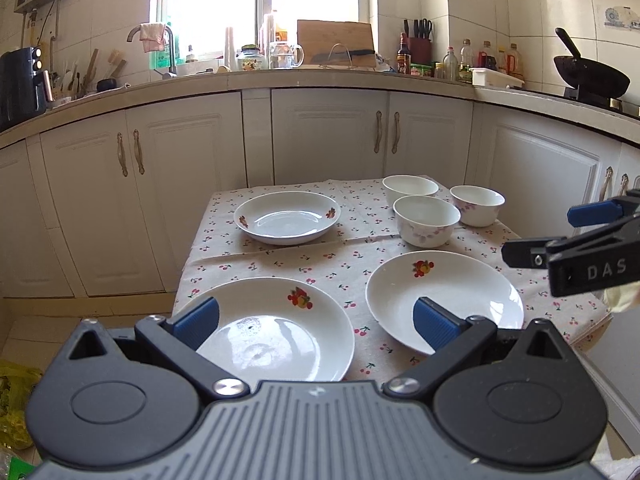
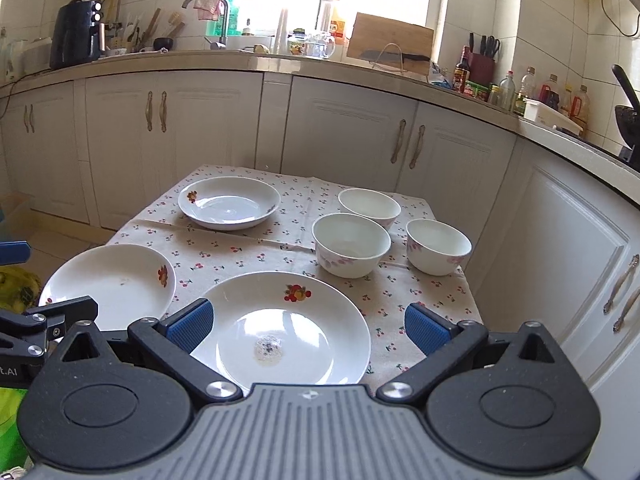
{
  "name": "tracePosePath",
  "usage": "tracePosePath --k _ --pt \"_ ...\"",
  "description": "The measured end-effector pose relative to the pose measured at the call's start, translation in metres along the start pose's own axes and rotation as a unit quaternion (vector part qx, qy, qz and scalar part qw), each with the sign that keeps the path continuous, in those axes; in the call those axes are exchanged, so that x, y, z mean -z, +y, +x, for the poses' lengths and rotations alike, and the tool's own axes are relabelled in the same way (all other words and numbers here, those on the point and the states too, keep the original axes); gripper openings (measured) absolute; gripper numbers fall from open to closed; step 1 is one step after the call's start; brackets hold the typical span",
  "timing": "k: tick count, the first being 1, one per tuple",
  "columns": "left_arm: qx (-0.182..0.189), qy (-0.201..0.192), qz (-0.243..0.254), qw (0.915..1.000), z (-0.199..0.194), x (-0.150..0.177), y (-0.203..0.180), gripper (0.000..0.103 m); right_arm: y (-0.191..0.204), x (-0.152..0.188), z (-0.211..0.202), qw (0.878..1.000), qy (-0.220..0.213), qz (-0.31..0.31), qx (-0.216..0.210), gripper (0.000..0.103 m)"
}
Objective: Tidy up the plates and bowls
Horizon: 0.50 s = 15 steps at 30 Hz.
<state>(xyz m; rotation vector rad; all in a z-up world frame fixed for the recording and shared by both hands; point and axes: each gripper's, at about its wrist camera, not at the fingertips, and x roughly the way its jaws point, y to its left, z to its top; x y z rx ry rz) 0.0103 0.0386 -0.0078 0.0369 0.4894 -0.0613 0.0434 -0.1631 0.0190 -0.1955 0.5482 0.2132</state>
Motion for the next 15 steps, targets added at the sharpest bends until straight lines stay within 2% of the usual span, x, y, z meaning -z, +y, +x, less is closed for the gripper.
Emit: tracePosePath --k 5,10,15 --pt "-0.002 0.028 -0.005 0.9996 0.01 0.016 0.021 0.102 -0.001 -0.01 0.011 0.999 -0.015 -0.006 -0.044 0.103" --pt "-0.014 0.066 0.007 0.9977 0.015 0.042 0.04 0.102 0.003 -0.017 0.026 0.999 -0.011 -0.016 -0.042 0.103" --pt "-0.006 0.103 -0.012 0.9946 0.031 0.061 0.055 0.102 0.004 -0.018 0.044 0.999 0.013 -0.005 -0.052 0.103"
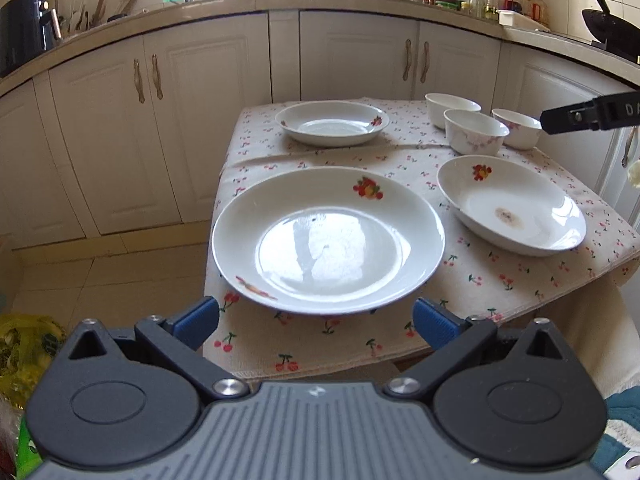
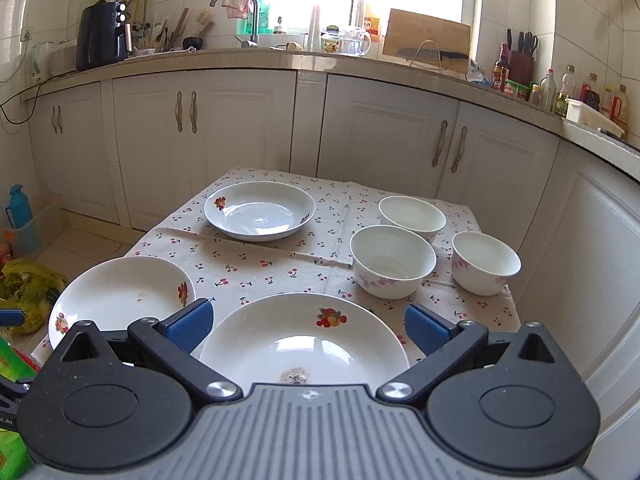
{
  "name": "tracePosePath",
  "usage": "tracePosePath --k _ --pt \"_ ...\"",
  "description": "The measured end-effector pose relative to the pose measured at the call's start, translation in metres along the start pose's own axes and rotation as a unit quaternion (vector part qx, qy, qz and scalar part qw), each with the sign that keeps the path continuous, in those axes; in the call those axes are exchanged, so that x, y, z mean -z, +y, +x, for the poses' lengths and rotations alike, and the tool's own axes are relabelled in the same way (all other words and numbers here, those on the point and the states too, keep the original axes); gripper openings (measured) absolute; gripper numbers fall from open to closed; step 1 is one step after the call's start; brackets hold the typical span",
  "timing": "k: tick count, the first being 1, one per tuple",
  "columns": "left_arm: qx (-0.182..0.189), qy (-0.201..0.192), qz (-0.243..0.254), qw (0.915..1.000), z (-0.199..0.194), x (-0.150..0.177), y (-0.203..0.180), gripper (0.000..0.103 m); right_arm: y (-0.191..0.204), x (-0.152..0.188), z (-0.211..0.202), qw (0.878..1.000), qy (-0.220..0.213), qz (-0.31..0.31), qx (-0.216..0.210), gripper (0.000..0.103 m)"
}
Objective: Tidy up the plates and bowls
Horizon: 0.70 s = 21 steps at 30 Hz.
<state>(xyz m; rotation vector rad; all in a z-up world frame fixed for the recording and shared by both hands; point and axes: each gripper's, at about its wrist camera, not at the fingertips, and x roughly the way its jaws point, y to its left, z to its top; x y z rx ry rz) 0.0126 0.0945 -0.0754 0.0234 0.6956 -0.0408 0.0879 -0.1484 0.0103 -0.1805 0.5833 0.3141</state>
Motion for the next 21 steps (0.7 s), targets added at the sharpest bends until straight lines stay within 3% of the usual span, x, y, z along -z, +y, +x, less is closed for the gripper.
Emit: tracePosePath --k 12,21 --pt "0.026 0.035 0.015 0.9989 0.038 0.003 0.012 0.103 0.013 -0.005 0.029 0.999 0.033 -0.008 -0.005 0.103" --pt "0.05 0.036 0.022 0.9978 0.046 -0.003 0.018 0.103 0.025 -0.012 0.049 0.998 0.048 -0.028 -0.024 0.103"
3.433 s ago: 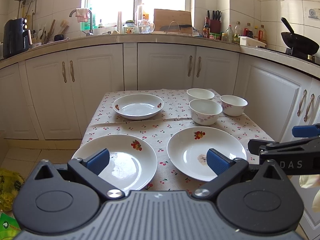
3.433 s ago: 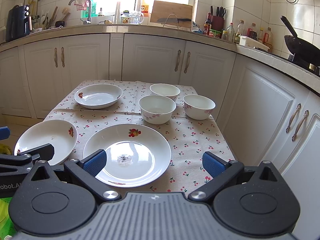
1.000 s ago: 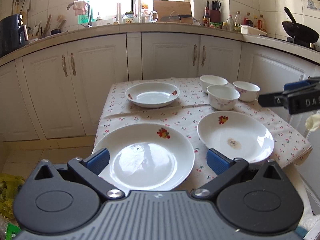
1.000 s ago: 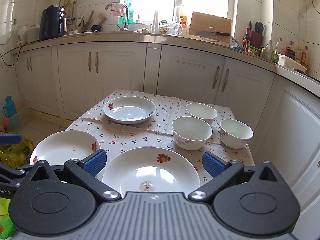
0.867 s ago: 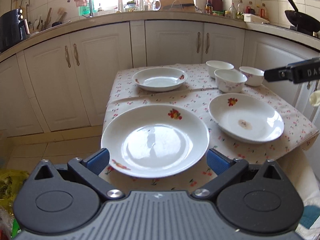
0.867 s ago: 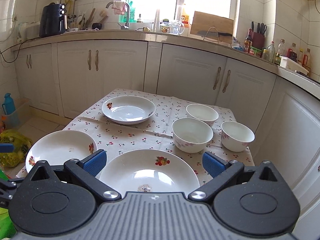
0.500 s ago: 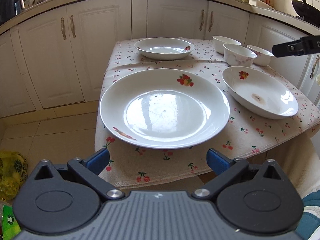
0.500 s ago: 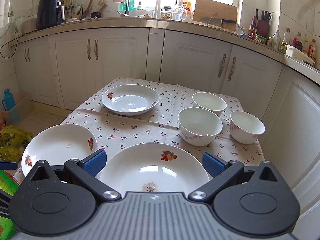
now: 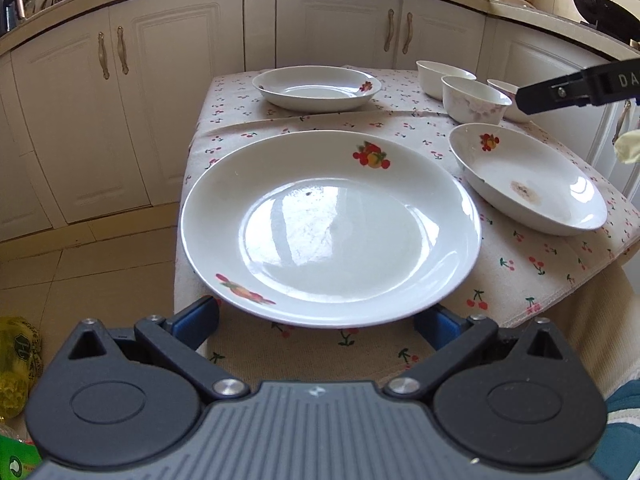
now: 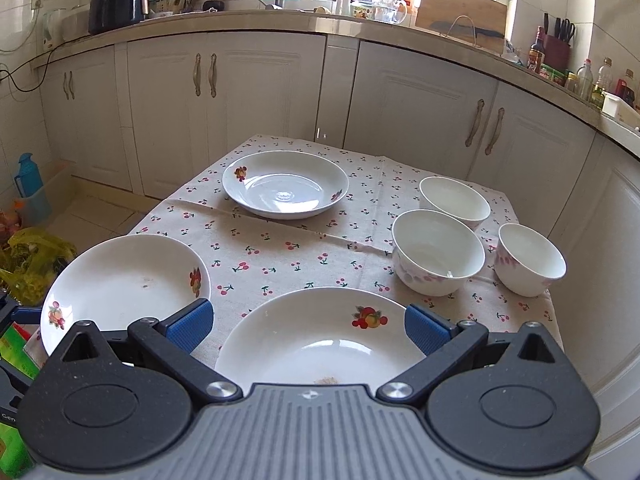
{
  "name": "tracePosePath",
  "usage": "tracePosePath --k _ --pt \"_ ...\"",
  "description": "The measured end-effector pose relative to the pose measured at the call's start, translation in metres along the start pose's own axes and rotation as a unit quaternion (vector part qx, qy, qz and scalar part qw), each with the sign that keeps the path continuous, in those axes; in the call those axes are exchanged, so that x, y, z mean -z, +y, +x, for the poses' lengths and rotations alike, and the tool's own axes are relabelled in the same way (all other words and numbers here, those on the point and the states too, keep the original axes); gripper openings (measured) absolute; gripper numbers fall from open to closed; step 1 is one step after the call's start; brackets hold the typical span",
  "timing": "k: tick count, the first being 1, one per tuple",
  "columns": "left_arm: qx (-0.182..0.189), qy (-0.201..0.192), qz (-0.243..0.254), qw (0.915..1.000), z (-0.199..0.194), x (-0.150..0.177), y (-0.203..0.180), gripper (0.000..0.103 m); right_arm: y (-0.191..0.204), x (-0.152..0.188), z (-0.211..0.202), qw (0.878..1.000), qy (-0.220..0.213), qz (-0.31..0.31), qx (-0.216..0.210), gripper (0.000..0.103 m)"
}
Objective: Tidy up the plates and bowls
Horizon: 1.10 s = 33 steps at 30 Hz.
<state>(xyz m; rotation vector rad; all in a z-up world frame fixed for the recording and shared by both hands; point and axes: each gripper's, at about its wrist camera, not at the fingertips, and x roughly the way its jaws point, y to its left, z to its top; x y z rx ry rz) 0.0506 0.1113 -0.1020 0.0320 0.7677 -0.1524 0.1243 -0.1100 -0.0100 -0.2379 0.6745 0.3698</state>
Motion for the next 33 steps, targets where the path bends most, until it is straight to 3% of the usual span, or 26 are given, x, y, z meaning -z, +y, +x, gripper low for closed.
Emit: tracePosePath --k 13,21,33 --pt "0.016 -0.025 0.012 0.9995 -0.001 0.006 0.004 0.103 0.011 -0.012 0.023 0.995 0.0 -0.026 -0.099 0.103" --pt "0.008 -0.042 0.012 0.999 -0.003 0.012 0.001 0.103 0.022 -0.024 0.043 0.975 0.012 -0.044 -0.216 0.103" --pt "0.045 -0.03 0.036 0.9979 -0.002 0.005 0.018 0.102 0.042 -0.047 0.084 0.952 0.066 -0.109 -0.279 0.103"
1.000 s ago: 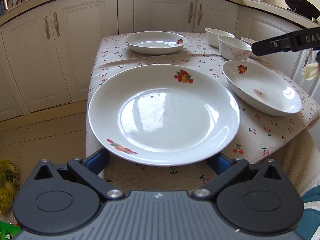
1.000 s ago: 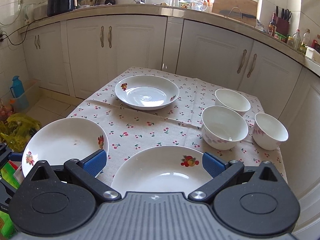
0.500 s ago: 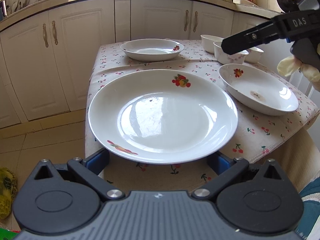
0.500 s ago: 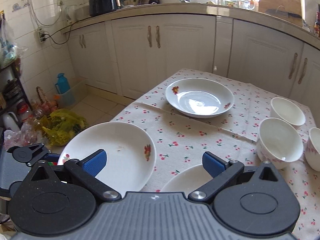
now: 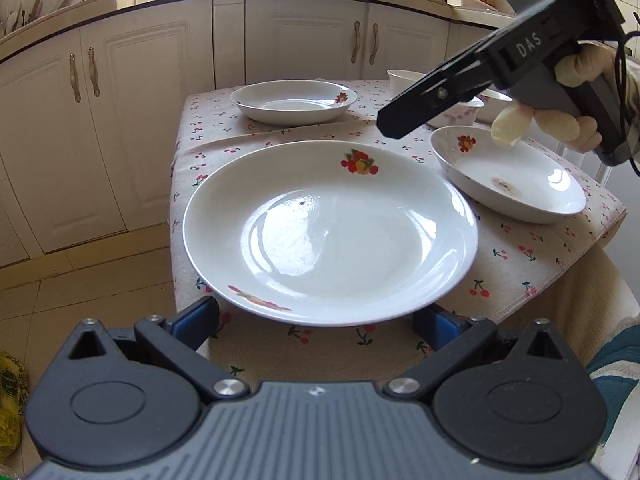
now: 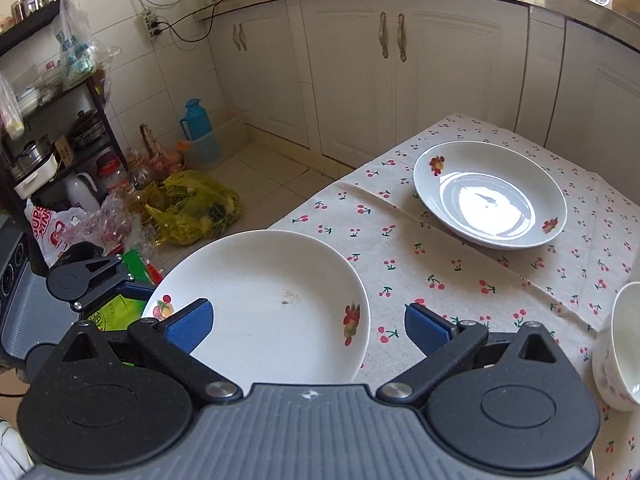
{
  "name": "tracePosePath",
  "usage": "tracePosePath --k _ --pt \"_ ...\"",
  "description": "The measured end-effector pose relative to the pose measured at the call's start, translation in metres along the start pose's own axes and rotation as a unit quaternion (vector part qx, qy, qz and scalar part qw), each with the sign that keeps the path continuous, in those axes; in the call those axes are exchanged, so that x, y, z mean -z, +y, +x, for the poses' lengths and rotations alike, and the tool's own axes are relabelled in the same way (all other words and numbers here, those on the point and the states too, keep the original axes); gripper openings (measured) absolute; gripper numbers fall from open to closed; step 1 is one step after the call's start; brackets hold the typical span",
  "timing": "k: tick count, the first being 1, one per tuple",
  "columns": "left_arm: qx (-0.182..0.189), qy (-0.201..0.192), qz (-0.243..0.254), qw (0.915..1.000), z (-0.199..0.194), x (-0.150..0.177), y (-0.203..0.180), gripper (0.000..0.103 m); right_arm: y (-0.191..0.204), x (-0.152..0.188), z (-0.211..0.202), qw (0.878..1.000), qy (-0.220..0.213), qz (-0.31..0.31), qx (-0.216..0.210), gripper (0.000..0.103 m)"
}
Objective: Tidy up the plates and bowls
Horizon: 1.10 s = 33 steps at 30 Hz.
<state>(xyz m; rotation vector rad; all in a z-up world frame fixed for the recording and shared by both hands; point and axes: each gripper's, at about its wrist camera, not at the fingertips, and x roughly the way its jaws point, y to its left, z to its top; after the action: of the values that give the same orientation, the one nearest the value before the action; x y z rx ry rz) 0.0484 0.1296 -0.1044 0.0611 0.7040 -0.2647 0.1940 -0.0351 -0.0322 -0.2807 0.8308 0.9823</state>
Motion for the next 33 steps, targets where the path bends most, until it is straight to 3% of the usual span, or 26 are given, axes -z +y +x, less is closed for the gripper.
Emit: tracePosePath --k 5,16,22,33 --pt "0.013 0.001 0.012 0.9998 0.003 -0.001 0.003 0.102 -0.01 -0.008 0.022 0.999 0.037 -0.011 -0.018 0.101" --pt "0.028 0.01 0.025 0.9992 0.006 -0.005 0.006 0.102 -0.032 -0.016 0.058 0.994 0.099 0.023 -0.052 0.074" --pt "0.025 0.009 0.042 0.9988 0.007 -0.008 0.004 0.102 -0.03 -0.016 0.065 0.991 0.107 0.026 -0.077 0.072" --pt "0.029 0.016 0.037 0.9987 0.011 -0.015 0.007 0.102 -0.035 -0.018 0.063 0.992 0.096 0.038 -0.077 0.072"
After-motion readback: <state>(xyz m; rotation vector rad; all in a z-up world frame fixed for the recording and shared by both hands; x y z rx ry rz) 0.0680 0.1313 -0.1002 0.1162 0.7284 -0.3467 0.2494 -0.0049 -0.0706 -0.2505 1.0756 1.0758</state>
